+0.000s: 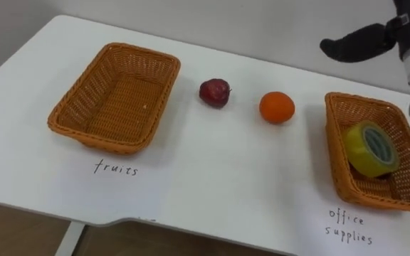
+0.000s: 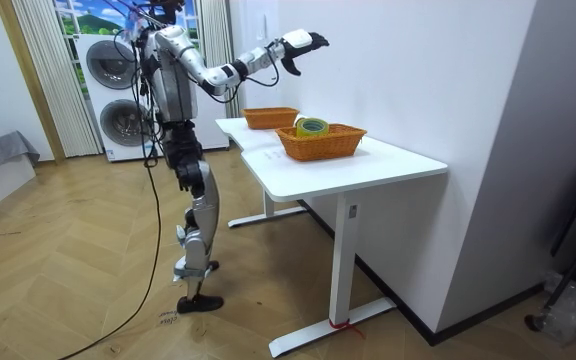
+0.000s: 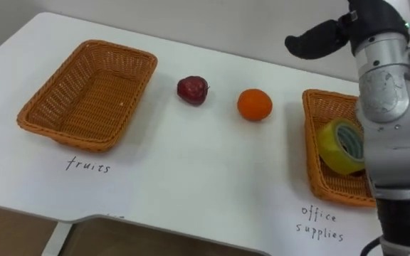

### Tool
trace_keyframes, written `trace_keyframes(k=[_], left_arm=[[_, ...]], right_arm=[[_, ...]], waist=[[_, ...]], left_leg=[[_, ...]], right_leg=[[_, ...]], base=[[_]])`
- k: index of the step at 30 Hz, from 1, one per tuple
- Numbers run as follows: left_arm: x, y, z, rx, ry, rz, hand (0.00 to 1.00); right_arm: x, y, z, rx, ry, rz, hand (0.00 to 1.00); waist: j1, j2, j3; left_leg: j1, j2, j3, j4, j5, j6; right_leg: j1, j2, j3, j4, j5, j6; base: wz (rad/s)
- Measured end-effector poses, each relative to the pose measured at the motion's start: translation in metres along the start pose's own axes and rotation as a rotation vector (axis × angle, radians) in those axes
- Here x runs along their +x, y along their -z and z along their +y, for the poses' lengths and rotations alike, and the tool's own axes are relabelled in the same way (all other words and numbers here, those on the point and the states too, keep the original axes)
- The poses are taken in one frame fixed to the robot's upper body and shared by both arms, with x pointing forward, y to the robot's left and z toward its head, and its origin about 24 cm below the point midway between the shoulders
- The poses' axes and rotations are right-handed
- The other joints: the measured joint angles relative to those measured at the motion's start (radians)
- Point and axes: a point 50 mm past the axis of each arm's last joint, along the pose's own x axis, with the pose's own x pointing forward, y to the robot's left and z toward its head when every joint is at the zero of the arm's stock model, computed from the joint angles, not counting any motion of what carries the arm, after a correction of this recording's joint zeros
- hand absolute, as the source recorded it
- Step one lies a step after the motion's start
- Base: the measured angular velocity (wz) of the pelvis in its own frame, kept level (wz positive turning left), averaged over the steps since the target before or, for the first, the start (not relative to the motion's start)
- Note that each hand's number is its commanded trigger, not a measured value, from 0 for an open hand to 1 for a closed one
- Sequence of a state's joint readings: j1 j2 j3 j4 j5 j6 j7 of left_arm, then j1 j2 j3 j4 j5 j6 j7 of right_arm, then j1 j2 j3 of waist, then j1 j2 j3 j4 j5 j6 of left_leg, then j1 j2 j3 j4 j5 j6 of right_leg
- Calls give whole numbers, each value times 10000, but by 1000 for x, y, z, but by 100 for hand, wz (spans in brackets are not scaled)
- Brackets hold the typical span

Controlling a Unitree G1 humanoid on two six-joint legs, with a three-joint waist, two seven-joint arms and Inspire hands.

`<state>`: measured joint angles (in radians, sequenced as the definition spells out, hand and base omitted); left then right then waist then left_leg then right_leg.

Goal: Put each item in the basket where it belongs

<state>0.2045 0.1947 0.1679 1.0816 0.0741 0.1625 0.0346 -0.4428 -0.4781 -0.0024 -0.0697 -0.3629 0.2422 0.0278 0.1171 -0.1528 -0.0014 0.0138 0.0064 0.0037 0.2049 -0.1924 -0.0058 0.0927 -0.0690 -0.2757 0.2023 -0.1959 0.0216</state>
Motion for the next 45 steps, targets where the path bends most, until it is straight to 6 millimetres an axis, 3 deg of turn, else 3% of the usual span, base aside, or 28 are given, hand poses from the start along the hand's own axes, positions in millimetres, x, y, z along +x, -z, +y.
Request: trace_keyframes(k=[3, 15, 30, 45], left_arm=[[0, -2, 0, 412, 49, -66, 0], [0, 5, 3, 634, 153, 344, 0], [0, 7, 4, 546, 313, 527, 0], [-1, 11, 6, 614, 561, 687, 0]], right_arm=[[9, 3, 11, 26, -683, 225, 0], [11, 27, 33, 195, -1959, 1347, 0], [8, 38, 45, 459, -3196, 1890, 0], [0, 59, 59, 679, -5032, 2882, 0]], waist=[[27, 61, 79], [477, -2, 50], [533, -73, 22], [549, -235, 100]], left_leg=[[70, -16, -102, -16, 1, 2], [-15, -49, -400, 75, 10, 4], [-90, -47, -386, 157, 6, -3], [-139, -41, -404, 330, 9, -16]], right_leg=[[95, -2, -42, 1, -4, 6], [108, -11, -289, -2, -6, 10], [150, -5, -287, -6, -23, 34], [219, 16, -266, -34, -21, 32]], base=[[8], [9], [0], [1]])
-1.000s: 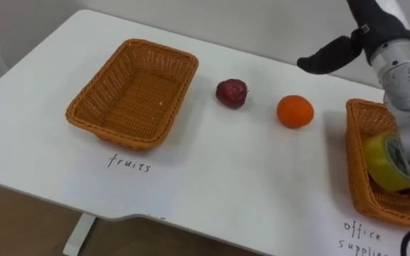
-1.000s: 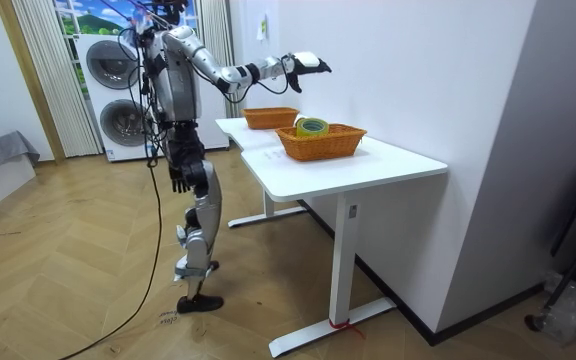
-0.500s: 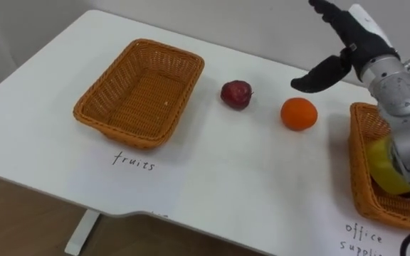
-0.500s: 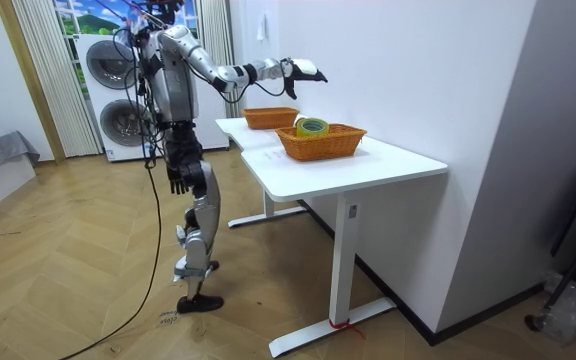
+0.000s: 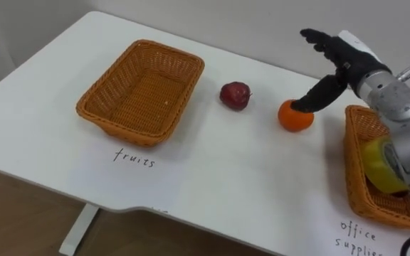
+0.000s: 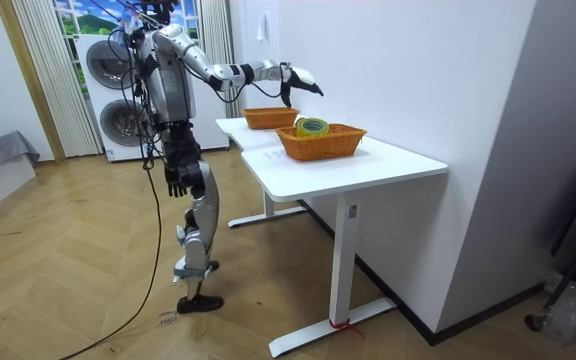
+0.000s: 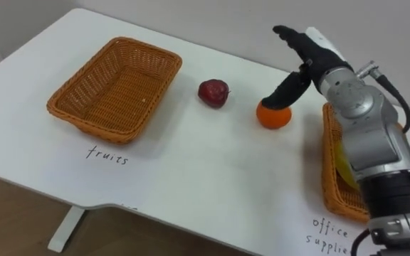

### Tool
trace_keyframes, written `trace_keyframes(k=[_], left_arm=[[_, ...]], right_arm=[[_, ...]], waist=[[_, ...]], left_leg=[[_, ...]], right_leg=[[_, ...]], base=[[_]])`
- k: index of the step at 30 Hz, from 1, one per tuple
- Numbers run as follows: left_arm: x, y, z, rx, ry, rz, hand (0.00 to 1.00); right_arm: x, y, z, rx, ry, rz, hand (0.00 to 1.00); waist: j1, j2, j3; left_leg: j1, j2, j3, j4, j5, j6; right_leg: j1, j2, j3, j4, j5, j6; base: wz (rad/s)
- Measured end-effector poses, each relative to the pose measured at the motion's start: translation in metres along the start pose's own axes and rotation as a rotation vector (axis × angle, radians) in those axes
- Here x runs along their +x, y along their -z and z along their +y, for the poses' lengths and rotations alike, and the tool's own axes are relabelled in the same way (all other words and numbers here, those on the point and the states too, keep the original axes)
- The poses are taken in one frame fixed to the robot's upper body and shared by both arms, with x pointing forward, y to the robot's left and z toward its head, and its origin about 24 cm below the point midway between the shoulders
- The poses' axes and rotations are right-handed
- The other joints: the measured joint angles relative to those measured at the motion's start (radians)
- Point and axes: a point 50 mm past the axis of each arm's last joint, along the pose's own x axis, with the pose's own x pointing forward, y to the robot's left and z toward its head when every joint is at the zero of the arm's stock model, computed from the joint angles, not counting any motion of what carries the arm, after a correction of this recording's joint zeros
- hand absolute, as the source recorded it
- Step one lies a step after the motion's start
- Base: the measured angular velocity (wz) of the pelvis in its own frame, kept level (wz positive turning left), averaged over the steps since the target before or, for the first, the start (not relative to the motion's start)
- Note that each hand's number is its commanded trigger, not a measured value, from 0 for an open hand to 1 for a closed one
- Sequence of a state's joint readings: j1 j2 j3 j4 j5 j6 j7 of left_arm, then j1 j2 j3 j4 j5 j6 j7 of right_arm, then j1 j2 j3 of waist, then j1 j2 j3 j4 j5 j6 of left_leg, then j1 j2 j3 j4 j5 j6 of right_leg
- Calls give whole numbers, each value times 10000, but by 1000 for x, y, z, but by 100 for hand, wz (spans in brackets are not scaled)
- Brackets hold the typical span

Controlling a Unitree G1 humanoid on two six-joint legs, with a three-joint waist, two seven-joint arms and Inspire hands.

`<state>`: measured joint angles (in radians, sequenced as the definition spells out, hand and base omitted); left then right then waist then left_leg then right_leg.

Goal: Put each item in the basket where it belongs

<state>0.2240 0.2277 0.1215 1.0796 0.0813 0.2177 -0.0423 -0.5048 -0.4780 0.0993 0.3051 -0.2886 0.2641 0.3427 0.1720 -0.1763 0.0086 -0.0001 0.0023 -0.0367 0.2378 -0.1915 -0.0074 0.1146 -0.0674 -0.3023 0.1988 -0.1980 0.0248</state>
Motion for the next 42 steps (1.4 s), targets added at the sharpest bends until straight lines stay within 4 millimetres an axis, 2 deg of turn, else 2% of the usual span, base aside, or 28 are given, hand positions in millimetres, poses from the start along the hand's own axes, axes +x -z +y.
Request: trace_keyframes(k=[2, 4, 13, 19, 22, 28, 30, 35, 39, 42], left_arm=[[0, -1, 3, 15, -31, -27, 0], [0, -2, 5, 64, -50, -36, 0], [0, -7, 9, 136, -152, -169, 0], [0, -14, 8, 326, -303, -328, 0], [0, -16, 7, 545, -327, -366, 0], [1, -25, 3, 938, -376, -514, 0], [1, -28, 2, 1037, -411, -547, 0], [1, -30, 2, 1064, -617, -652, 0], [0, -34, 2, 980, -685, -786, 0], [1, -33, 2, 982, -641, -671, 0]], right_arm=[[0, 3, 3, 33, -219, 79, 0], [0, 2, 4, 10, -400, 75, 0], [1, 5, 15, -153, -1038, 220, 0], [5, 25, 29, -158, -1639, 1190, 0], [6, 31, 37, -293, -1926, 1478, 0], [8, 35, 34, -970, -1173, 1752, 0], [9, 36, 32, -1687, -675, 1873, 0], [10, 39, 25, -2801, 341, 2113, 0], [10, 48, 23, -2947, 784, 2430, 0], [15, 43, 13, -3144, 1502, 2406, 0]], waist=[[9, -72, -54], [10, -120, -73], [132, -71, -22], [281, -66, -3], [310, -108, -24], [542, -66, 33], [560, 18, 95], [559, 140, 155], [568, 310, 138], [558, 343, 121]], left_leg=[[-150, 8, 3, 32, 12, -12], [-277, 13, 0, 86, 14, -14], [-319, 12, 3, 111, 13, -13], [-337, 14, 2, 116, 13, -13], [-426, 16, -2, 141, 14, -14], [-637, 24, 32, 186, 14, -12], [-708, 18, 15, 208, 12, -8], [-1130, 18, -39, 376, 15, -8], [-1565, 28, -19, 527, 19, -2], [-1665, 32, 26, 532, 25, 6]], right_leg=[[-145, 6, 1, 18, 8, -13], [-266, 11, 0, 32, 21, -35], [-312, 12, 3, 33, 28, -43], [-305, 12, -1, 33, 28, -43], [-376, 12, -11, 35, 31, -48], [-634, 7, 3, 49, 55, -77], [-662, 5, -13, 44, 60, -71], [-1011, 14, -56, 54, 77, -89], [-1416, 17, -47, 68, 111, -109], [-1530, 15, -15, 79, 115, -106]], base=[[0], [0], [0], [0], [0], [-1], [2], [2], [1], [-3]])
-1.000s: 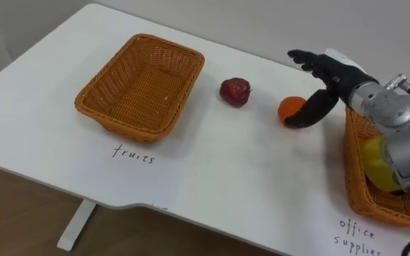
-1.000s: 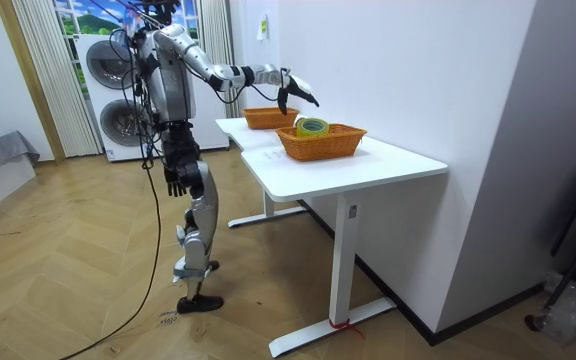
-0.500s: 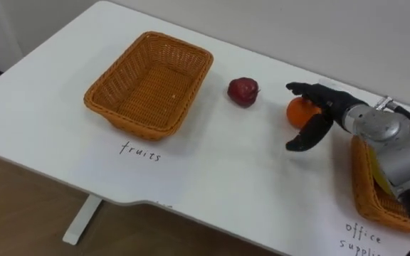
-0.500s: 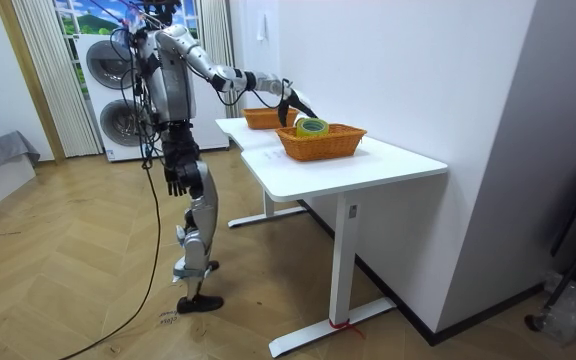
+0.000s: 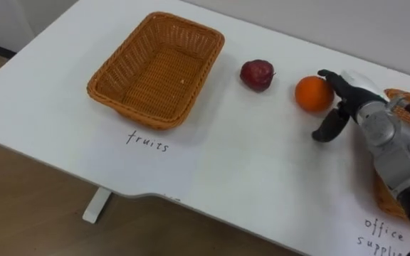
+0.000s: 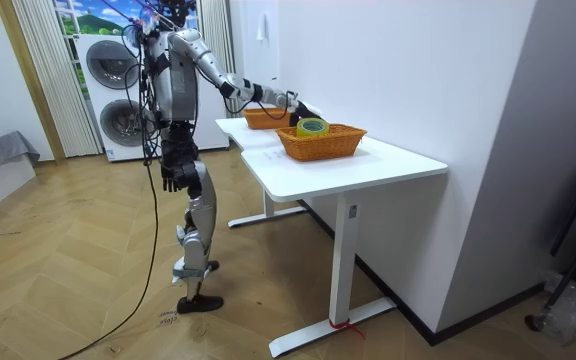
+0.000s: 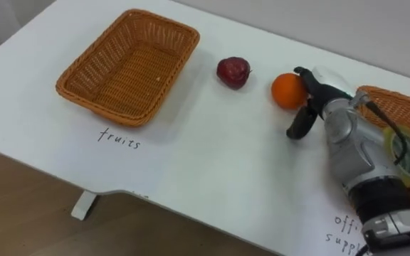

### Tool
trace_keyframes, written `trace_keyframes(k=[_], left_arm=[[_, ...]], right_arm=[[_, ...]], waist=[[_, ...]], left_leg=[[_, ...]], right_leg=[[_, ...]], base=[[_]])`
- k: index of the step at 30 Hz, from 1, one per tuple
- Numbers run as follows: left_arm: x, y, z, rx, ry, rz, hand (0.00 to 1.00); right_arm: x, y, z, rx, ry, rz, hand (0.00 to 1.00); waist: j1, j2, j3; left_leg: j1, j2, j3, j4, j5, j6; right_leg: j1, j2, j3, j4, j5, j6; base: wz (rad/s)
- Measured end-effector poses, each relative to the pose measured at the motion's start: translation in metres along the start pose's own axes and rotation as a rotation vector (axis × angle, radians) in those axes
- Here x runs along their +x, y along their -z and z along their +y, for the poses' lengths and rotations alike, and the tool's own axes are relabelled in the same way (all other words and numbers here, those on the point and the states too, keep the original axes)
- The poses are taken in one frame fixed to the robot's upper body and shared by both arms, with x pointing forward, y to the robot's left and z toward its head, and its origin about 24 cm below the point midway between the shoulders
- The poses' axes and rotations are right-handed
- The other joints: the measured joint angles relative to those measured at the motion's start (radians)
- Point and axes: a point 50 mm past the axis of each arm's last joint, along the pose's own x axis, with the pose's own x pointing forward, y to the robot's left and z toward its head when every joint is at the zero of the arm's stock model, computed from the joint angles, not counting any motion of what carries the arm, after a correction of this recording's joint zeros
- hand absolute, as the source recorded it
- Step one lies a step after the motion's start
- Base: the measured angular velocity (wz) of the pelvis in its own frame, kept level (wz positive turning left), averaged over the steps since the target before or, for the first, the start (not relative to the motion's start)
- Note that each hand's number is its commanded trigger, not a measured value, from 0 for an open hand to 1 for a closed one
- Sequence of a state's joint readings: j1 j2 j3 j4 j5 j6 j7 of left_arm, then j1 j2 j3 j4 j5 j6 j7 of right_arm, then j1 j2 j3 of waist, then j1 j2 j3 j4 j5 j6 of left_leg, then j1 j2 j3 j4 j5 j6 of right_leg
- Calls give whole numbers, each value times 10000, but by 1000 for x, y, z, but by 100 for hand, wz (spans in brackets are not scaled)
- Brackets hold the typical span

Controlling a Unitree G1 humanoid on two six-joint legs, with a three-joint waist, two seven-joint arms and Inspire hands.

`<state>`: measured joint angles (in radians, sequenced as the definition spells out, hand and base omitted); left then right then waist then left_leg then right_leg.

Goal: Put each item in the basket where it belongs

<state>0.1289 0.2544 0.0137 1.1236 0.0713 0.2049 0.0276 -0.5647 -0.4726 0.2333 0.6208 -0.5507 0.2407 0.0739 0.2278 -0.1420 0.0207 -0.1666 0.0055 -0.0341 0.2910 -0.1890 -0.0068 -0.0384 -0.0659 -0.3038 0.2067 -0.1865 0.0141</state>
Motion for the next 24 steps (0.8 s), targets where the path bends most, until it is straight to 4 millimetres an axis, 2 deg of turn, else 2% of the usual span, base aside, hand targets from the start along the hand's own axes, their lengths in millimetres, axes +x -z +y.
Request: trace_keyframes(k=[18, 24], left_arm=[[0, -10, 0, 246, -435, -353, 0], [0, -10, 0, 256, -573, -365, 0]], right_arm=[[5, -9, -15, -92, 1331, -155, 0], [5, -14, -19, -73, 1680, -354, 0]], waist=[[-49, 5, -7], [-44, 62, -52]], left_leg=[[-44, 11, 10, 7, 1, 1], [-15, 9, 10, 14, 4, 7]], right_leg=[[-57, -5, -10, 80, 5, 7], [-45, -15, -22, 120, 6, 8]], base=[[0], [0]])
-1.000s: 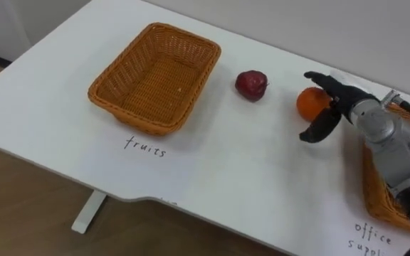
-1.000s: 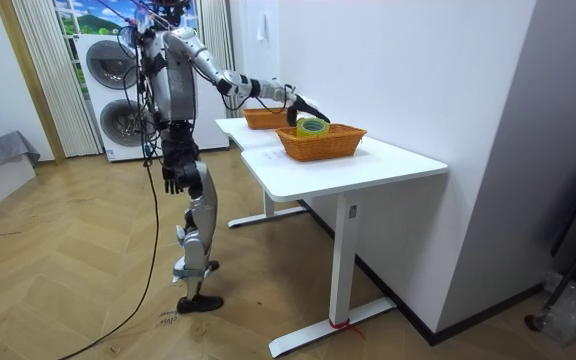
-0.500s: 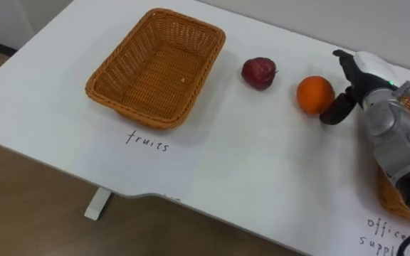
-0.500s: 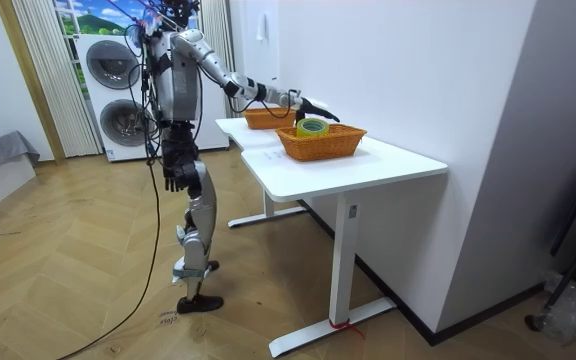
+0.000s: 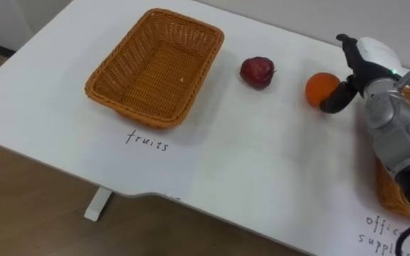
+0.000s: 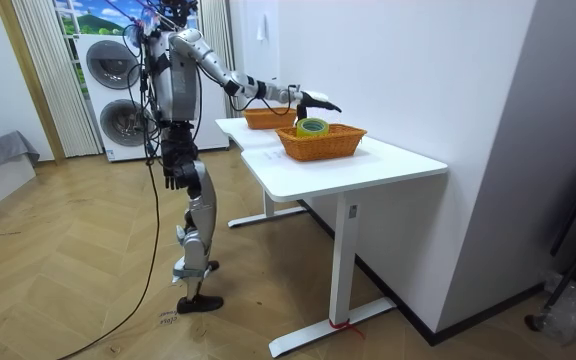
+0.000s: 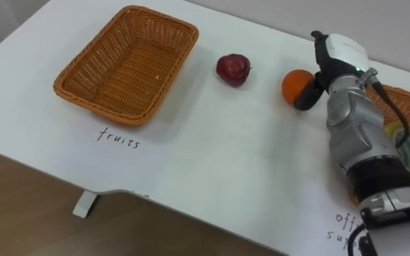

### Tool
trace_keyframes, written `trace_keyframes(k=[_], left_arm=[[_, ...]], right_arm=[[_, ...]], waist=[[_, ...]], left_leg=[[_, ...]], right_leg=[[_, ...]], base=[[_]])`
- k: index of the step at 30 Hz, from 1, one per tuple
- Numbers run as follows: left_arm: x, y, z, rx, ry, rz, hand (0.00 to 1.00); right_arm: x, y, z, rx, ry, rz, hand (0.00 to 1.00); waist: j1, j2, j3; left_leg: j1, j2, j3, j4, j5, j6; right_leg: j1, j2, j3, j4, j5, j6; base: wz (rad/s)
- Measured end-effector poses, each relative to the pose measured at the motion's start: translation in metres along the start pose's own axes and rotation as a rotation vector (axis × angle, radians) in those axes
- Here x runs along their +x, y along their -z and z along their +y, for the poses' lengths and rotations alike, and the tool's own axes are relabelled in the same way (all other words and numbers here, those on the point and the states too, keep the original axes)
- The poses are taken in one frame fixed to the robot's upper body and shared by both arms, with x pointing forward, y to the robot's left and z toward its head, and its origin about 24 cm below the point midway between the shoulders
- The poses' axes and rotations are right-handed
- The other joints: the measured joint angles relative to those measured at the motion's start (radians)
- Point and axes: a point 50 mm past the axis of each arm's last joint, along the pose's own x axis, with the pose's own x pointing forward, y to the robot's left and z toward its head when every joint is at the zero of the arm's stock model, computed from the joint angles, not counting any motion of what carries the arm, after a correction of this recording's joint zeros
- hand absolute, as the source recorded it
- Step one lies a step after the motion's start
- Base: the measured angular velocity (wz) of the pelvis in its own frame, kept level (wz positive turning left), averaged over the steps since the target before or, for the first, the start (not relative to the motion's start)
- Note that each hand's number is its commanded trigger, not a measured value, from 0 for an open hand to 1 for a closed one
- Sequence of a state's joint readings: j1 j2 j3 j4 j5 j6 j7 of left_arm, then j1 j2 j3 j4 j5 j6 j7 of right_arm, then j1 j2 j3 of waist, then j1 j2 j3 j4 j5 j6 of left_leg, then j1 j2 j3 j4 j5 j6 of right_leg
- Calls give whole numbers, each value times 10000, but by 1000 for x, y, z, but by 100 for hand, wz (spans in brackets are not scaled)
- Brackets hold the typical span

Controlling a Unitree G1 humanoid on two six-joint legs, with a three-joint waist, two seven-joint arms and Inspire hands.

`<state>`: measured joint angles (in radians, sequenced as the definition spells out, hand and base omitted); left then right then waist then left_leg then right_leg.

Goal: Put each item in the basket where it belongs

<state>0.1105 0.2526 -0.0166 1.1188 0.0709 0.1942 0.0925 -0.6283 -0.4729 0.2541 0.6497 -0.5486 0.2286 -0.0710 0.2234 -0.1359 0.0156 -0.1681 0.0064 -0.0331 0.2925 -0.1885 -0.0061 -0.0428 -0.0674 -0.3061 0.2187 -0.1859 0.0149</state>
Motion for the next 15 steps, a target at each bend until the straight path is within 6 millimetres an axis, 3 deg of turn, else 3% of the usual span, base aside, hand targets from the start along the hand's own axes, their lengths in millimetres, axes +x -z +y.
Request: trace_keyframes(k=[5, 11, 15], left_arm=[[0, 0, 1, -5, -177, 4, 0], [0, 0, -2, 378, -199, -50, 0], [-1, 0, -5, 546, -50, -65, 0]], right_arm=[[0, -2, -1, 19, 89, -77, 0], [-2, -20, -10, 457, 403, -828, 0], [-3, -23, 1, 513, -258, -963, 0]], waist=[[-41, 29, -22], [-117, 9, -44], [2, -13, -58]], left_leg=[[25, 0, 6, -6, 8, 6], [57, 11, 50, -6, 8, 6], [217, 9, 61, -22, 8, 6]], right_leg=[[11, -3, 7, 14, 0, 0], [28, -3, 1, 19, 7, -3], [184, -7, -11, 2, 8, -2]], base=[[0], [0], [0]])
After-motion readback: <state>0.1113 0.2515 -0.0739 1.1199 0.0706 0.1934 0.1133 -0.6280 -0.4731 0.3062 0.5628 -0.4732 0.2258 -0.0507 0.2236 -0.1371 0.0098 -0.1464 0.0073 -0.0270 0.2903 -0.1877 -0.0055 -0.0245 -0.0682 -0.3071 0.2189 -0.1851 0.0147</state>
